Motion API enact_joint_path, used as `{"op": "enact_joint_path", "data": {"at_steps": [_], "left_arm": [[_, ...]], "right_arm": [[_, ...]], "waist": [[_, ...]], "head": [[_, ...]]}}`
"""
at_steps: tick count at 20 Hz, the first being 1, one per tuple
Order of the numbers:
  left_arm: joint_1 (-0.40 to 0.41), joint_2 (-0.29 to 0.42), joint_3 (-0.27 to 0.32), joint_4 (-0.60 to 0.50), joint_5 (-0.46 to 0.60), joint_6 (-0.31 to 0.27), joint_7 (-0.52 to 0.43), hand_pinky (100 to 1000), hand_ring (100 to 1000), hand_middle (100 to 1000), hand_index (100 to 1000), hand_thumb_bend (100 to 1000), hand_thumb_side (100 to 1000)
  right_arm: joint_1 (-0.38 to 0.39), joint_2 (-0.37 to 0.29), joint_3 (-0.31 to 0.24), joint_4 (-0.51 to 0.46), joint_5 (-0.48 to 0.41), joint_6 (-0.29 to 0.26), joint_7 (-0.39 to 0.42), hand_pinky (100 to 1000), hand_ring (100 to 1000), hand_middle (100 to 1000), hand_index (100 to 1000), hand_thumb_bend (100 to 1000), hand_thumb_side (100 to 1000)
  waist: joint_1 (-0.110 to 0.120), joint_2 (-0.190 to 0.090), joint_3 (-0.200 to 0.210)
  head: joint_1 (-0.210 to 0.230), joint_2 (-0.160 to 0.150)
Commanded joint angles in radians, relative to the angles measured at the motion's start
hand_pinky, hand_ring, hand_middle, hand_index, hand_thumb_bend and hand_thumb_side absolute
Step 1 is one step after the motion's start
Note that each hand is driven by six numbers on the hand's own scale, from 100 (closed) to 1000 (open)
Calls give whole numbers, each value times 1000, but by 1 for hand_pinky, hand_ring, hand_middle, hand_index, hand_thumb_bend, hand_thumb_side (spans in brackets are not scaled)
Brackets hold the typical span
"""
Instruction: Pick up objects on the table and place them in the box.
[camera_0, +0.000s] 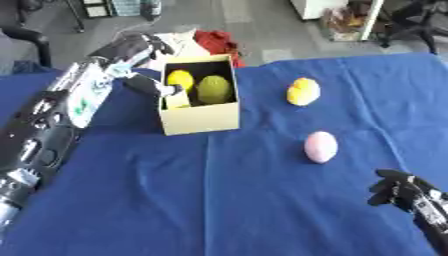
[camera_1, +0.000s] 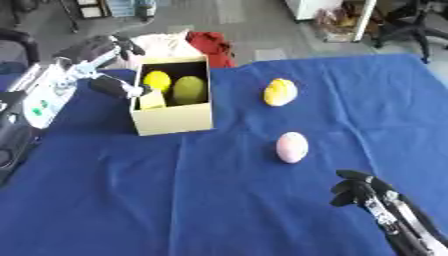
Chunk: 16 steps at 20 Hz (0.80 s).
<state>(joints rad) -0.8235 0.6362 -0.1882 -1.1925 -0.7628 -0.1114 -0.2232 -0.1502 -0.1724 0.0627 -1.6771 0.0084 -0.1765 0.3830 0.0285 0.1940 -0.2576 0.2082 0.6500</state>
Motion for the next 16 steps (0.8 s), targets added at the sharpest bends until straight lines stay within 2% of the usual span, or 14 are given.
{"op": "enact_joint_path", "data": {"at_steps": [1,5,10,13,16], "left_arm": [[16,68,39,-115,87,12,46,790,659,692,809,357,420],[116,112,89,-293,302,54,126,788,635,660,782,278,384],[300,128,153,-544,536,75,221,785,618,637,763,209,393],[400,107,180,-645,602,76,255,782,612,628,758,192,408],[476,70,197,-700,625,76,270,777,603,619,750,170,423]], "right_arm": [[-16,-14,-5,-10,1,-5,-1,660,599,626,838,100,780],[-42,-31,-9,-14,0,-17,-1,660,599,626,838,100,692],[-109,-72,-13,-16,-9,-44,6,665,602,630,840,100,499],[-167,-114,-12,-7,-10,-67,13,670,606,634,845,100,444],[-235,-176,-5,17,4,-98,20,683,618,651,857,100,415]], "waist": [[-3,-20,5],[-4,-17,20],[-9,-16,46],[-13,-17,64],[-18,-19,80]], "head": [[-5,-8],[-11,-9],[-22,-9],[-33,-6],[-53,-6]]}}
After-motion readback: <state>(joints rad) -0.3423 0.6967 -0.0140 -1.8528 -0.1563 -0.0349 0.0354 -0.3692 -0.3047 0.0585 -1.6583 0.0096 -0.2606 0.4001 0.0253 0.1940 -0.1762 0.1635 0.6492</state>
